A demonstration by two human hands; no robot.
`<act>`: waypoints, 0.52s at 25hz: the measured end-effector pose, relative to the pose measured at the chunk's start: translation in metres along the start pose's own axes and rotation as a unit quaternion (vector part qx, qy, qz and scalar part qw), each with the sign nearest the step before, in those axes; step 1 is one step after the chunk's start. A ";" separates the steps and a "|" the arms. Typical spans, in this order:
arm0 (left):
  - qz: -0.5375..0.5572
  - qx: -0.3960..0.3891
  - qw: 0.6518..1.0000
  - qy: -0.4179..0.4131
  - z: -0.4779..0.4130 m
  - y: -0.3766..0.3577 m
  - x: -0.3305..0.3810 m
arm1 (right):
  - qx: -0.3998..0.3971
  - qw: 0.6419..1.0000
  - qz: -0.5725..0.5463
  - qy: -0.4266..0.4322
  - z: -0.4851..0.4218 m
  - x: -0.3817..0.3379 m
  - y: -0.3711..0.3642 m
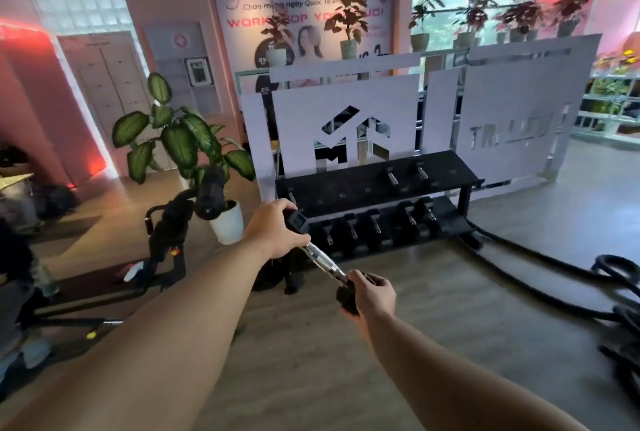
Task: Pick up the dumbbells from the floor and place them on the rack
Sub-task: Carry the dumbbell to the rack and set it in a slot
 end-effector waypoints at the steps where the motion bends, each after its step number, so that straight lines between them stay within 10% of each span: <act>1: 0.004 -0.003 1.000 -0.011 -0.025 -0.007 -0.011 | 0.005 1.000 -0.004 0.003 -0.021 -0.001 -0.017; 13: 0.025 -0.089 0.996 0.010 -0.313 -0.134 -0.141 | 0.080 0.996 0.001 -0.034 -0.284 -0.030 -0.152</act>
Point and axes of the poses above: each hand's wrist, its own z-axis away from the middle knuckle, its own y-axis out of the back of the hand, x = y × z, the point moved 8 cm from there along -z, towards the middle knuckle, and after that the axes turned 1 degree about z, right-handed, at the moved point
